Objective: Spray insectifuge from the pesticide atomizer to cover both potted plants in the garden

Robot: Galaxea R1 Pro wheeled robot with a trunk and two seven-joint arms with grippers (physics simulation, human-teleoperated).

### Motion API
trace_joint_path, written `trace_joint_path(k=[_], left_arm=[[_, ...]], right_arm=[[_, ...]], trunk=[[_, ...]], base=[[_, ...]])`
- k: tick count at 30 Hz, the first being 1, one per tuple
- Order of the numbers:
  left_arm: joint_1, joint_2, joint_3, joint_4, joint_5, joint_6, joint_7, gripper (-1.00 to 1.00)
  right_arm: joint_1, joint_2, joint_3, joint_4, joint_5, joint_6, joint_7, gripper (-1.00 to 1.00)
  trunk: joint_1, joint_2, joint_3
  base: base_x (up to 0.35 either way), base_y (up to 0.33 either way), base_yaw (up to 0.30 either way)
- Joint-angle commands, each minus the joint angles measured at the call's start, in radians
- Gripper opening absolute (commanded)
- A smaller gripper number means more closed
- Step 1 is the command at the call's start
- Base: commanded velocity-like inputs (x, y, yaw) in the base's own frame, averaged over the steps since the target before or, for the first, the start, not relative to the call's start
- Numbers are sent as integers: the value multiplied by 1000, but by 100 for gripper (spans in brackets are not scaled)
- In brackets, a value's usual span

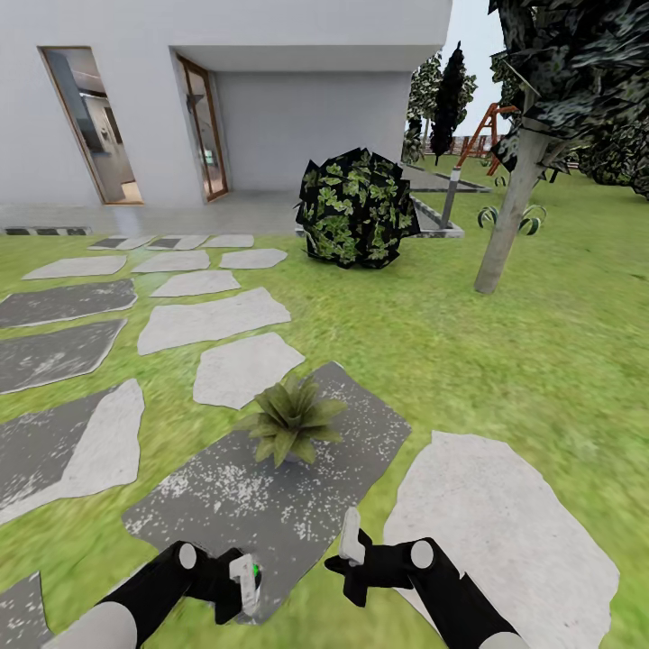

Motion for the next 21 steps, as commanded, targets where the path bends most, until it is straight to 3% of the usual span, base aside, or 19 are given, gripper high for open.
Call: trace_joint_path(k=[1, 6, 11, 12, 16, 21], left_arm=[[0, 15, -1, -1, -7, -10, 0, -100], [2, 86, -2, 0, -7, -12, 0, -100], [7, 137, -2, 0, -7, -13, 0, -100], [8, 145, -2, 0, -7, -13, 0, -100], [10, 165, -2, 1, -7, -11, 1, -100], [11, 168, 5, 2, -4, -2, 6, -100]], right_arm=[[0, 0, -1, -1, 11, -7, 1, -100], [0, 0, -2, -1, 13, -7, 1, -100], [0, -2, -5, -1, 14, -7, 1, -100], [0, -4, -6, -1, 14, -7, 1, 100], [0, -9, -10, -1, 14, -8, -2, 100], [0, -15, -16, 0, 13, -9, -40, 100]], trunk=[[0, 0, -1], [0, 0, -1], [0, 0, -1], [0, 0, -1], [0, 0, -1], [0, 0, -1]], base=[[0, 0, 0], [0, 0, 0], [0, 0, 0], [0, 0, 0], [0, 0, 0], [0, 0, 0]])
